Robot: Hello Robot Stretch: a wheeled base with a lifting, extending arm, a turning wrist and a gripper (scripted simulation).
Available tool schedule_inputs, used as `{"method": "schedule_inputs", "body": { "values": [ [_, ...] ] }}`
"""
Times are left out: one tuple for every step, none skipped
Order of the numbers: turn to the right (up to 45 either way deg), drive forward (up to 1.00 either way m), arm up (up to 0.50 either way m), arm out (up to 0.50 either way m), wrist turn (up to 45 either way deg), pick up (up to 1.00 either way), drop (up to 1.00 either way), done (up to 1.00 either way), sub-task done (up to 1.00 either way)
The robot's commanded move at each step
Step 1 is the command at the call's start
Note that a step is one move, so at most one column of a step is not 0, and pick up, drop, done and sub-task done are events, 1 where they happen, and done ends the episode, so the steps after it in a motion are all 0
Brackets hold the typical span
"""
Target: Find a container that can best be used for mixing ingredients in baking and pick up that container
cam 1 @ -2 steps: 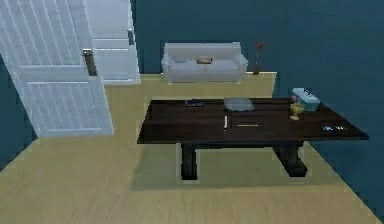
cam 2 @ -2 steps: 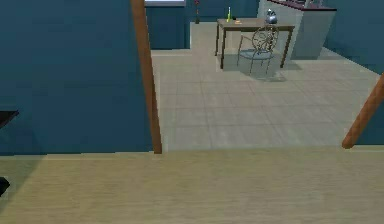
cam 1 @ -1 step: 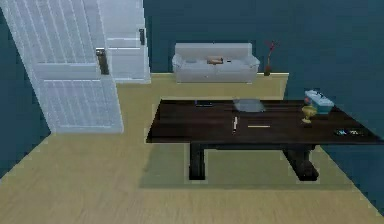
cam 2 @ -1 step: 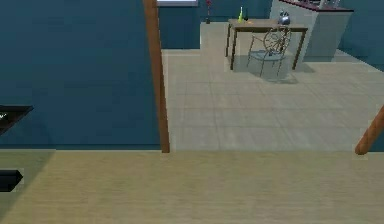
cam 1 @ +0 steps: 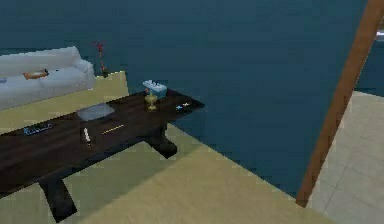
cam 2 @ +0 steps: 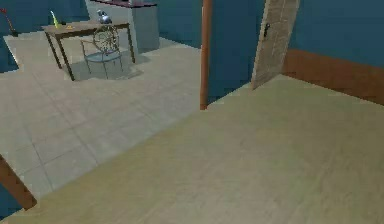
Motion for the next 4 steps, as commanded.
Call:
{"method": "schedule_inputs", "body": {
  "values": [
    [45.0, 0.0, 0.0, 0.0, 0.0, 0.0, 0.0, 0.0, 0.0],
    [0.0, 0.15, 0.0, 0.0, 0.0, 0.0, 0.0, 0.0, 0.0],
    [-45.0, 0.0, 0.0, 0.0, 0.0, 0.0, 0.0, 0.0, 0.0],
    [-42.0, 0.0, 0.0, 0.0, 0.0, 0.0, 0.0, 0.0, 0.0]
  ]
}}
